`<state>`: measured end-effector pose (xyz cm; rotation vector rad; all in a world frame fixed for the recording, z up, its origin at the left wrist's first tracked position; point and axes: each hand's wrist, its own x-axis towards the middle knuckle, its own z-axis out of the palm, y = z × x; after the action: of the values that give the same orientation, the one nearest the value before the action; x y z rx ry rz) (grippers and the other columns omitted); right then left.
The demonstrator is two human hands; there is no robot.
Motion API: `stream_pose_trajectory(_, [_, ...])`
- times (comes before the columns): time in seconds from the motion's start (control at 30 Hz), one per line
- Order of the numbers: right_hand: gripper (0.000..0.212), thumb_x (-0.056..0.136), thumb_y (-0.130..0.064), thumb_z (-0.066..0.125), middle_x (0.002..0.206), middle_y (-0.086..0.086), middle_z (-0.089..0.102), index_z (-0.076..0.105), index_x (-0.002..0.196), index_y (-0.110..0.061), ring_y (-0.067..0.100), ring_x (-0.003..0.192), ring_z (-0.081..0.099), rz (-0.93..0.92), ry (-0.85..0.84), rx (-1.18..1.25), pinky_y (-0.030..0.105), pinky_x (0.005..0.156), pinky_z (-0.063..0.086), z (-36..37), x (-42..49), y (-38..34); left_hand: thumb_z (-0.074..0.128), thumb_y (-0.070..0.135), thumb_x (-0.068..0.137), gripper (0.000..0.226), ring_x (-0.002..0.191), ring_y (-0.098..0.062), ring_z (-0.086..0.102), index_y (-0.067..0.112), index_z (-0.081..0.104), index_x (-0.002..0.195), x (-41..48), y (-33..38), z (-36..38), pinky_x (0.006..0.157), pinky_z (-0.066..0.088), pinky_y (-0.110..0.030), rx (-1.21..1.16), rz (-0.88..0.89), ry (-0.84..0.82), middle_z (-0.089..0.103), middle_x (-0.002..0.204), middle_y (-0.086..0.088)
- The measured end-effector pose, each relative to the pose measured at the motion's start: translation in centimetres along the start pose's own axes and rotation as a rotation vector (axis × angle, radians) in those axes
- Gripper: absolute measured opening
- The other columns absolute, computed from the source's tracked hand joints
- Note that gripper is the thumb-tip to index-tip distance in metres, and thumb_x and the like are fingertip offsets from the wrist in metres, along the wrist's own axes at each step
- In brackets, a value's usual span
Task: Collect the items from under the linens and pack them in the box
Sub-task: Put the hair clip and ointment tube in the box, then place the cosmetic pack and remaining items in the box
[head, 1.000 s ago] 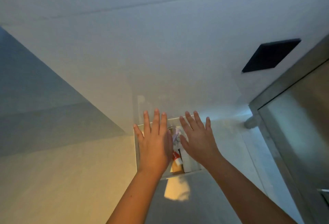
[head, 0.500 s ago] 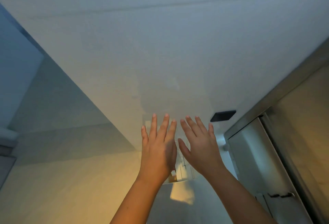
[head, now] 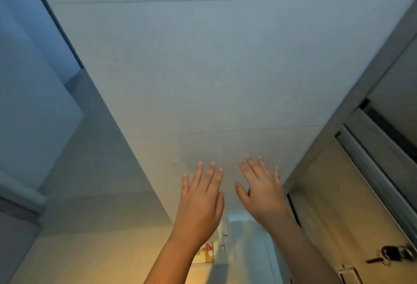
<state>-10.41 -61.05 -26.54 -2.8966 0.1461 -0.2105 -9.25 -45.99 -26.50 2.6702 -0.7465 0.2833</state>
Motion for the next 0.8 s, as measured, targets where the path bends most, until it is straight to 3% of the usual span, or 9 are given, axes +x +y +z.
stream_pose_trajectory(0.1, [0.053, 0.092, -0.035, 0.050, 0.150, 0.003, 0.031, 0.039, 0.140, -0.018, 0.024, 0.142, 0.019, -0.021, 0.089, 0.059, 0.052, 0.112, 0.007, -3.9, -0.1, 0.3, 0.045, 0.026, 0.096, 0.050, 0.142, -0.025, 0.013, 0.018, 0.031, 0.144, 0.5, 1.4, -3.3, 0.109, 0.001, -0.044, -0.074, -0.045, 0.005, 0.028, 0.151, 0.000])
stream_pose_trajectory(0.17, [0.054, 0.092, -0.035, 0.049, 0.151, 0.002, 0.029, 0.037, 0.142, -0.019, 0.023, 0.142, 0.017, -0.027, 0.101, 0.048, 0.051, 0.112, 0.005, -6.3, -0.6, -0.1, 0.034, 0.031, 0.099, 0.052, 0.144, -0.019, 0.001, 0.023, 0.018, 0.147, 0.8, 2.0, -4.9, 0.110, -0.006, -0.039, -0.062, -0.056, 0.021, 0.017, 0.155, 0.005])
stream_pose_trajectory(0.5, [0.057, 0.094, -0.043, 0.040, 0.155, -0.007, 0.016, 0.023, 0.146, -0.027, 0.015, 0.143, 0.007, 0.022, 0.108, -0.042, 0.045, 0.113, 0.001, -12.4, -2.7, -1.5, 0.026, 0.037, 0.099, 0.054, 0.144, -0.018, -0.004, 0.024, 0.010, 0.148, 2.7, 3.1, -10.5, 0.113, -0.004, -0.043, 0.021, -0.006, 0.017, 0.008, 0.157, 0.005])
stream_pose_trajectory(0.8, [0.056, 0.096, -0.043, 0.036, 0.155, -0.009, 0.014, 0.019, 0.146, -0.028, 0.014, 0.143, 0.005, 0.284, 0.156, -0.101, 0.048, 0.113, -0.003, -12.9, -5.5, -5.7, 0.027, 0.038, 0.098, 0.054, 0.144, -0.020, -0.004, 0.023, 0.012, 0.148, 4.5, 2.4, -11.9, 0.113, -0.005, -0.046, -0.013, 0.328, -0.081, 0.009, 0.157, 0.004])
